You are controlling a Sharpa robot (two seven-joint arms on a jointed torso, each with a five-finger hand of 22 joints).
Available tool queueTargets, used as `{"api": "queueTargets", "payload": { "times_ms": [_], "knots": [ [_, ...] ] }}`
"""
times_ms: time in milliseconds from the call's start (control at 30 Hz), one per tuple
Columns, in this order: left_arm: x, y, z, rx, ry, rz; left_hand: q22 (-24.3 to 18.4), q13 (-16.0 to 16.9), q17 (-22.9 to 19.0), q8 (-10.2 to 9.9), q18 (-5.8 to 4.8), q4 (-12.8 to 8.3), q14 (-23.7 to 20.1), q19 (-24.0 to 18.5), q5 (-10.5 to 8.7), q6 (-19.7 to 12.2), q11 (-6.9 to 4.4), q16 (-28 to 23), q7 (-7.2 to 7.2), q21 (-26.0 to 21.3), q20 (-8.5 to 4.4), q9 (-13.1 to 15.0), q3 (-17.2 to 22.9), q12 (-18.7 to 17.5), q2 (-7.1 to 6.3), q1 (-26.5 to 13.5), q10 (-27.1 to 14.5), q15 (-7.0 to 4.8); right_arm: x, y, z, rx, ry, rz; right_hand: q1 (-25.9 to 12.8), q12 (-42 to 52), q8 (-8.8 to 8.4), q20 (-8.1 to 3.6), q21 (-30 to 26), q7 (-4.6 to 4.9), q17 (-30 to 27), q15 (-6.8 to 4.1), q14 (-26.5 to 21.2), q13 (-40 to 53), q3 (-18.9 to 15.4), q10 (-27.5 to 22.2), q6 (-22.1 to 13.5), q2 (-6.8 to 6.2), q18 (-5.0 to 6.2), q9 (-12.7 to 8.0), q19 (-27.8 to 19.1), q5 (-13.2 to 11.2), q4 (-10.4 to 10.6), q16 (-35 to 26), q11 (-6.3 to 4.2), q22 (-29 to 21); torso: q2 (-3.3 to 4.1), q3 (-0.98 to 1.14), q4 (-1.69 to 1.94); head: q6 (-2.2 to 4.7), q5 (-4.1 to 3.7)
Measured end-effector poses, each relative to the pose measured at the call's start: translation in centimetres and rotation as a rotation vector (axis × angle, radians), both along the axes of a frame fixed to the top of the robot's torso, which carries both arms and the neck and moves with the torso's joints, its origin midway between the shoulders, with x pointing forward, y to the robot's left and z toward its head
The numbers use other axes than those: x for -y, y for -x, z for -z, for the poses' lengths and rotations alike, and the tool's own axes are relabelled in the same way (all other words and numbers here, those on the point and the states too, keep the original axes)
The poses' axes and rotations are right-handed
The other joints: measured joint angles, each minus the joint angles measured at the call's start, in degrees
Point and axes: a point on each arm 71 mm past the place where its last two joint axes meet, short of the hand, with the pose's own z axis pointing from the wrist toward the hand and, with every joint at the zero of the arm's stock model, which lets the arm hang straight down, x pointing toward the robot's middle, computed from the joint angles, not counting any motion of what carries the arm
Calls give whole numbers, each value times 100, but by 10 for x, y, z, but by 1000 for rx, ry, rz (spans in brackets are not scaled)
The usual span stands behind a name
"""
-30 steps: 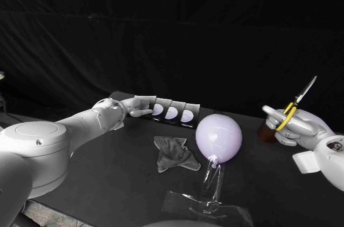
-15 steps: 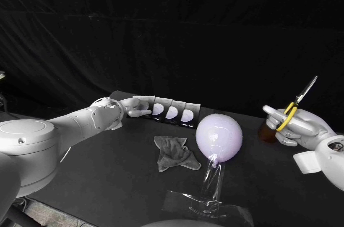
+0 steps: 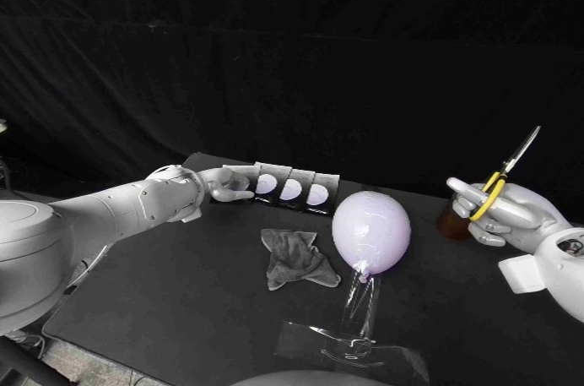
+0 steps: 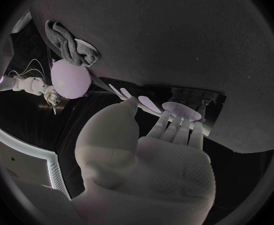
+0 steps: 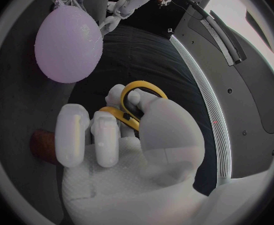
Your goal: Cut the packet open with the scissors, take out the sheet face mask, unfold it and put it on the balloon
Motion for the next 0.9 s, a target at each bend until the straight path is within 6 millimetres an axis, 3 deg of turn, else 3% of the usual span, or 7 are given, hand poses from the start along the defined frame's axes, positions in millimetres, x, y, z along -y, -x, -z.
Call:
{"api": "queueTargets", "payload": {
  "times_ms": [33, 67, 167, 233, 267, 600, 900],
  "knots": [
    [0, 2, 0, -3, -1, 2, 0, 0, 0, 0, 1, 14, 2, 0, 10, 1, -20, 0, 1, 0, -1, 0, -126, 0, -206, 50, 20, -2, 0, 0, 0, 0, 1, 0, 0, 0, 0, 0, 0, 0, 0, 0, 0, 1, 0, 0, 0, 0, 0, 0, 0, 0, 0, 0, 0, 1, 0, -1, 0, -7, 0],
    [0, 3, -1, -5, -2, 3, 0, 0, 0, 15, 1, -6, 22, 11, 114, 25, -33, 0, 1, 0, -11, 2, -607, 0, -680, 255, 33, -22, 0, 0, 0, 1, 1, 0, 0, 0, 0, 0, 0, 0, 1, 0, 0, 1, -4, 0, 0, 0, 0, 0, 0, 0, -4, 0, 0, 1, 0, -1, 0, -11, 1],
    [1, 7, -2, -11, -7, 8, 0, 0, -2, 29, 2, 19, 41, 31, 69, 41, -40, -4, 1, 0, -31, 24, -1392, 0, -1088, 643, 40, -41, 1, 0, 0, 2, 3, 1, 0, 0, 0, 0, 0, 0, 4, 0, 0, 2, -7, 0, 0, 0, 0, 0, 0, 0, -7, 0, 0, 1, 3, -4, 0, -16, 7],
    [2, 8, -2, -13, -11, 11, 0, 0, -2, 29, 2, 39, 43, 32, 96, 41, -65, -16, 1, 0, -32, 24, -2037, 0, -1596, 944, 38, -43, 1, 0, 0, 2, 4, 0, 0, 0, 0, 0, 0, 0, 4, 1, 1, 2, -7, 0, 0, -1, -1, 0, 0, 0, -7, 0, 0, 2, 5, -4, 0, -21, 12],
    [2, 9, -2, -14, -15, 11, 0, 0, -3, 28, 2, 42, 54, 32, 112, 41, -87, -16, 1, 0, -32, 24, -2128, 0, -1689, 1037, 34, -54, 1, 0, 0, 3, 4, 0, 1, 0, 0, 0, 0, 0, 4, 1, 1, 2, -7, 0, 0, -1, 0, 0, 0, 0, -7, 0, 0, 2, 7, -4, 0, -24, 14],
    [4, 11, -3, -16, -49, 13, 0, 0, -20, 34, 4, 68, 40, 52, 70, -43, -164, 6, -20, 0, -52, -18, -2221, 0, -1793, 1849, -43, -103, 2, 0, 0, 5, 9, 1, 2, 0, -1, 0, 0, 0, 3, 8, 8, -1, -8, 0, 0, -2, -4, 0, 0, 0, -7, 0, 0, 3, 19, -7, -12, -60, 19],
    [6, 11, -3, -7, -77, 16, 0, 5, -19, 36, 5, 25, 252, 135, 69, 16, -180, 18, -8, 1, -133, 19, -1989, 40, -1665, 2593, 87, -142, 2, 0, 0, 7, 11, -1, 3, 0, -18, 9, 0, 1, -1, 10, 9, -3, -16, 0, 1, -3, -31, 0, -9, 0, -13, 0, 0, 1, 19, -4, -10, -87, 42]
  ]
}}
